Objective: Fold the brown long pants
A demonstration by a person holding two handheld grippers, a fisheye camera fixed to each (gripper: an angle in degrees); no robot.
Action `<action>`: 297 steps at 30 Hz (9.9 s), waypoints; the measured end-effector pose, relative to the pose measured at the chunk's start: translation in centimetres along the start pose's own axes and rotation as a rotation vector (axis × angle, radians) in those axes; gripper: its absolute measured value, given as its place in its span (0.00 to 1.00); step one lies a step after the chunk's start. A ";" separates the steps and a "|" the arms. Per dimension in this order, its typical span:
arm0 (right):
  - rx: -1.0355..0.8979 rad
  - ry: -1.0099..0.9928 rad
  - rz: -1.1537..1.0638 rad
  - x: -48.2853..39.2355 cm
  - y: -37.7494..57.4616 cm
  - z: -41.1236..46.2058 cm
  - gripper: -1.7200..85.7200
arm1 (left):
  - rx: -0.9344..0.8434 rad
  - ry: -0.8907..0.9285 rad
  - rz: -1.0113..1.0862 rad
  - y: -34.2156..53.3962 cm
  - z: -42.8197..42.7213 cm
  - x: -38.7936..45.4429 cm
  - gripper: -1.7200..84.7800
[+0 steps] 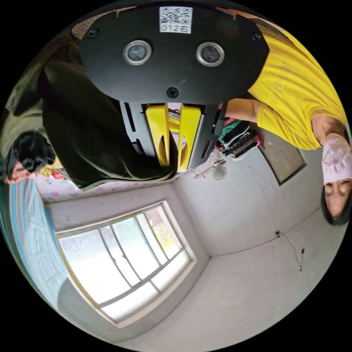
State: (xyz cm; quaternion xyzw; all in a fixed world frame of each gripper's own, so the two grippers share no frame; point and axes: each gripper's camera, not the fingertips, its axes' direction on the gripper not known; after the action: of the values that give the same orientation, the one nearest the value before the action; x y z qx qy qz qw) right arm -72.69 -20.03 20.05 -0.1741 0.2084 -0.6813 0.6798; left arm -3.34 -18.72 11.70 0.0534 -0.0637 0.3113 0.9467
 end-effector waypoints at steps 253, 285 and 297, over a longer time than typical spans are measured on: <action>-0.867 0.342 0.569 1.8 43.8 49.7 0.20 | -0.824 -0.511 -0.640 67.8 -8.8 -20.2 0.18; -0.278 0.608 1.004 1.1 56.0 8.2 0.05 | -0.485 -0.035 -1.044 84.6 -9.3 -2.0 0.03; -0.765 0.795 0.261 -5.9 47.1 21.3 0.18 | -0.636 -0.100 -1.033 84.8 -7.4 2.5 0.03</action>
State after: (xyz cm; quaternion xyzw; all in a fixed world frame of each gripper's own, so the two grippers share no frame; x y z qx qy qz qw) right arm -21.35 -14.64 13.94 -0.1110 0.7001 -0.4809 0.5161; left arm -51.23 51.66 10.02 -0.1934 -0.1638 -0.2255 0.9407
